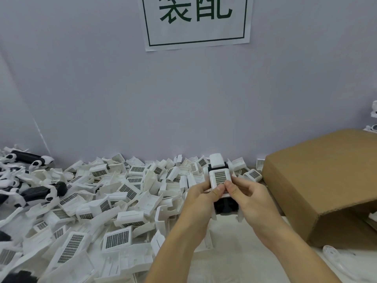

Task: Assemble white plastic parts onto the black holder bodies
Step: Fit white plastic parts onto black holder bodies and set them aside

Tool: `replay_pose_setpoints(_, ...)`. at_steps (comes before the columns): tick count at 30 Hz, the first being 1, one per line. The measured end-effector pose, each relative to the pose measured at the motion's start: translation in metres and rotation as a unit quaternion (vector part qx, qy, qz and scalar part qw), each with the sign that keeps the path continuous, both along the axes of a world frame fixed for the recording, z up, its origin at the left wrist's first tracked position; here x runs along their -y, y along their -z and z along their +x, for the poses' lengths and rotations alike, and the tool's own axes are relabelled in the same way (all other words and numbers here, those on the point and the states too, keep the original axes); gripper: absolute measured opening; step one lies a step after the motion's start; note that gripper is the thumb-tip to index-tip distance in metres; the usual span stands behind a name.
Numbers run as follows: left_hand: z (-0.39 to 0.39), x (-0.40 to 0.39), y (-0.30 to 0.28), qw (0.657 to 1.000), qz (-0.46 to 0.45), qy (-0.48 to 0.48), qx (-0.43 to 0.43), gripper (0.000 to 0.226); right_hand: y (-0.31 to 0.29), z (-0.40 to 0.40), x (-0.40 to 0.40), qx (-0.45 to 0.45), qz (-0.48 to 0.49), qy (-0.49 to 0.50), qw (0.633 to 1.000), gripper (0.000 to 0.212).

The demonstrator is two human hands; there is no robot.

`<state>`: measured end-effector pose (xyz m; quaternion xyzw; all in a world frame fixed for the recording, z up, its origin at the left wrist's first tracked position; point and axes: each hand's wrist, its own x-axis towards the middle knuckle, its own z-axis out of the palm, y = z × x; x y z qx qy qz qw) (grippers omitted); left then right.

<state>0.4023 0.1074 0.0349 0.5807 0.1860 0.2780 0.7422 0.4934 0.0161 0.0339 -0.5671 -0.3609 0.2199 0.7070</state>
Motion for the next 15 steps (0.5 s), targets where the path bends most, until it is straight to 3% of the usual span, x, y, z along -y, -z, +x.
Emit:
replay_pose_setpoints(4,0.001,0.001,0.001,0.999,-0.026,-0.004,0.025,0.023,0.001,-0.003,-0.003,0.007,0.021,0.031,0.999,0.016)
replay_pose_setpoints(8,0.003,-0.002,0.002,0.997,-0.054,-0.038,0.050,0.029,0.004,-0.007,-0.006,0.122,-0.024,0.085,0.989,0.011)
replay_pose_setpoints(12,0.002,0.000,-0.004,0.982,-0.171,-0.005,0.086,0.039,0.012,-0.013,-0.011,0.199,-0.097,0.089,0.971,0.045)
replay_pose_setpoints(15,0.005,0.000,-0.004,0.984,-0.164,-0.002,0.069,0.037,0.015,-0.011,-0.011,0.231,-0.098,0.162,0.955,0.035)
